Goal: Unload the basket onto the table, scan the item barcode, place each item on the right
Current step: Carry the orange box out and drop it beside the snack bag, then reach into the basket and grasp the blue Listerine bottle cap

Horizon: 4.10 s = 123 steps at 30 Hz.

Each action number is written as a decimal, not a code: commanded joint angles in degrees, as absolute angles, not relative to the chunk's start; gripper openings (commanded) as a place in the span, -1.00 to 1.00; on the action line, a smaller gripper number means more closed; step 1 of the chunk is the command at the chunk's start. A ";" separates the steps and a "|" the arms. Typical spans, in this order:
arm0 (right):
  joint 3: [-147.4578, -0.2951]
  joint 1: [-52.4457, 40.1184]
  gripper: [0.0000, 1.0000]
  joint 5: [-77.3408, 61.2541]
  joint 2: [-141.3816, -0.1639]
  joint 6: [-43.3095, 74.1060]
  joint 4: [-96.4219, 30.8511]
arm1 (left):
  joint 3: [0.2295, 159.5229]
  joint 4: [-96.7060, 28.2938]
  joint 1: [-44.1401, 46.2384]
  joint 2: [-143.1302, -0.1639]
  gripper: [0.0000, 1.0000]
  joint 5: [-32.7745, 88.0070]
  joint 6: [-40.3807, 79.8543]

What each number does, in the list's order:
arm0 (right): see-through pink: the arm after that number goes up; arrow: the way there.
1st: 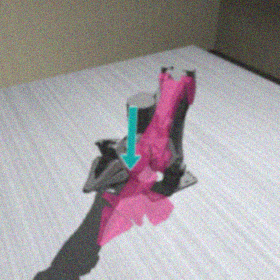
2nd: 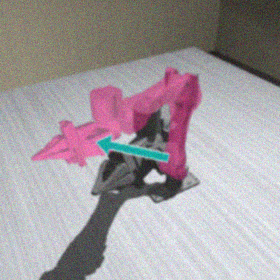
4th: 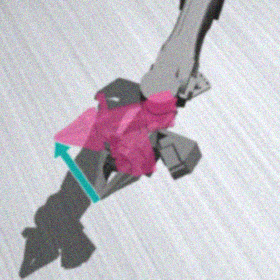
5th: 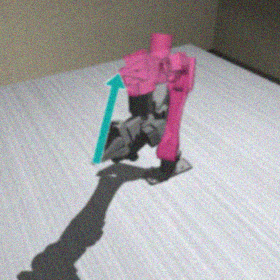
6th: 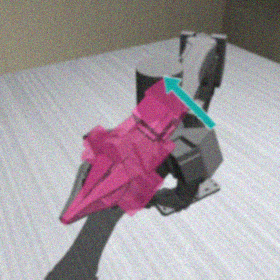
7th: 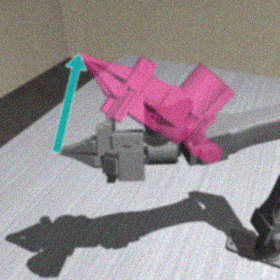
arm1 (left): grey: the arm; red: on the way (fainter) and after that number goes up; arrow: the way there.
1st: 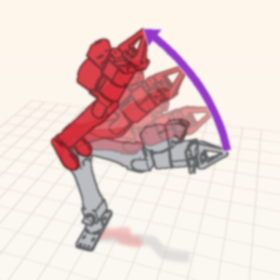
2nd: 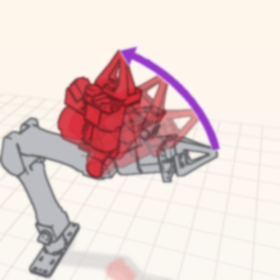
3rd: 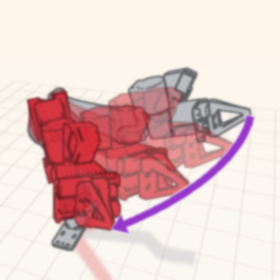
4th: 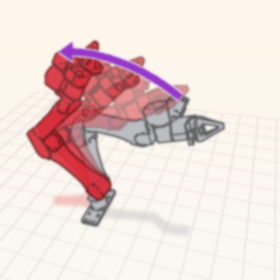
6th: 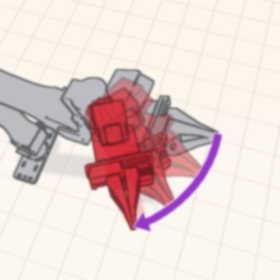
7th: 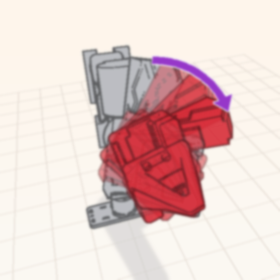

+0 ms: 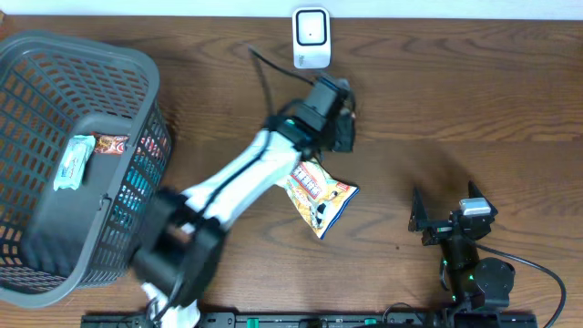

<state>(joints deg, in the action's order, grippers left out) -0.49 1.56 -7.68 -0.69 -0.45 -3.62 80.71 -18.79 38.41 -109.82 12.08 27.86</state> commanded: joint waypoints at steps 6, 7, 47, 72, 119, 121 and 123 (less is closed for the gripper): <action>-0.32 0.67 0.99 -7.42 -0.34 0.12 -3.70 | 80.20 -13.17 42.33 -116.49 -0.06 15.62 32.03; -0.32 0.67 0.99 -7.42 -0.34 0.14 -3.70 | 80.23 -12.91 42.50 -116.44 0.17 15.64 32.01; -0.32 0.67 0.99 -7.44 -0.34 0.14 -3.70 | 81.91 -57.04 -28.51 -71.40 0.96 3.81 24.12; -0.32 0.67 0.99 -7.42 -0.34 0.12 -3.70 | 81.23 -69.47 -29.82 -109.23 0.96 8.60 -11.03; -0.32 0.67 0.99 -7.42 -0.34 0.14 -3.70 | 71.77 -49.95 -30.11 -110.87 0.96 7.86 4.16; -0.32 0.67 0.99 -7.42 -0.34 0.14 -3.70 | 71.55 -50.00 -30.44 -111.72 0.96 7.88 6.68; -0.32 0.67 0.99 -7.42 -0.34 0.12 -3.70 | 71.40 -50.09 -30.55 -112.73 0.96 7.90 7.18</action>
